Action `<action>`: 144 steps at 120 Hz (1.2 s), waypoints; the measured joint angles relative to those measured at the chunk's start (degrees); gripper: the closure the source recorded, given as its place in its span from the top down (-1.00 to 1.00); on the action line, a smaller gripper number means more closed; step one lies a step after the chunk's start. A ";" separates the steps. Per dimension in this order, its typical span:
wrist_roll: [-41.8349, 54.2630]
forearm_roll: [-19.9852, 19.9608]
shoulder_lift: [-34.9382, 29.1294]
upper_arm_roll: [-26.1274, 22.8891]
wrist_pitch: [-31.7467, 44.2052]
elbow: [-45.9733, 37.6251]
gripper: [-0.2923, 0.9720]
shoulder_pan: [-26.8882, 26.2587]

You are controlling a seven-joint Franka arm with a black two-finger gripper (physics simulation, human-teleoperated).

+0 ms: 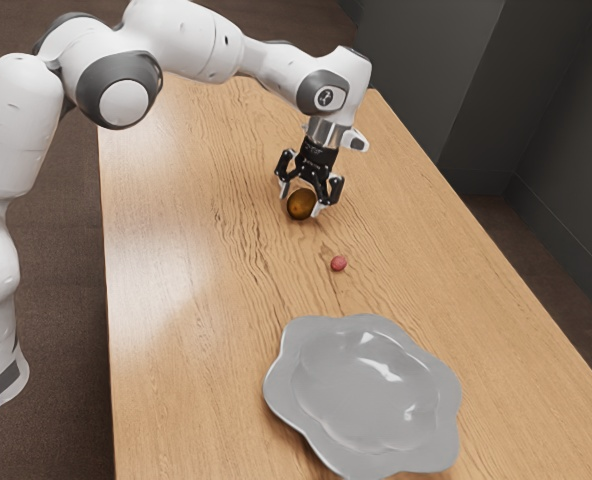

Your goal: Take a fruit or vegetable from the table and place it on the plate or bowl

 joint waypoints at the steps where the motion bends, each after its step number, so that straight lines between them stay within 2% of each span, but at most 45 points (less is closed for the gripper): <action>1: 0.00 0.00 0.01 0.00 0.00 0.00 0.39 0.00; 81: 0.15 -0.65 0.58 0.07 0.01 0.00 0.03 0.03; 144: -0.04 -0.45 0.53 0.09 -0.08 -0.07 -0.03 0.00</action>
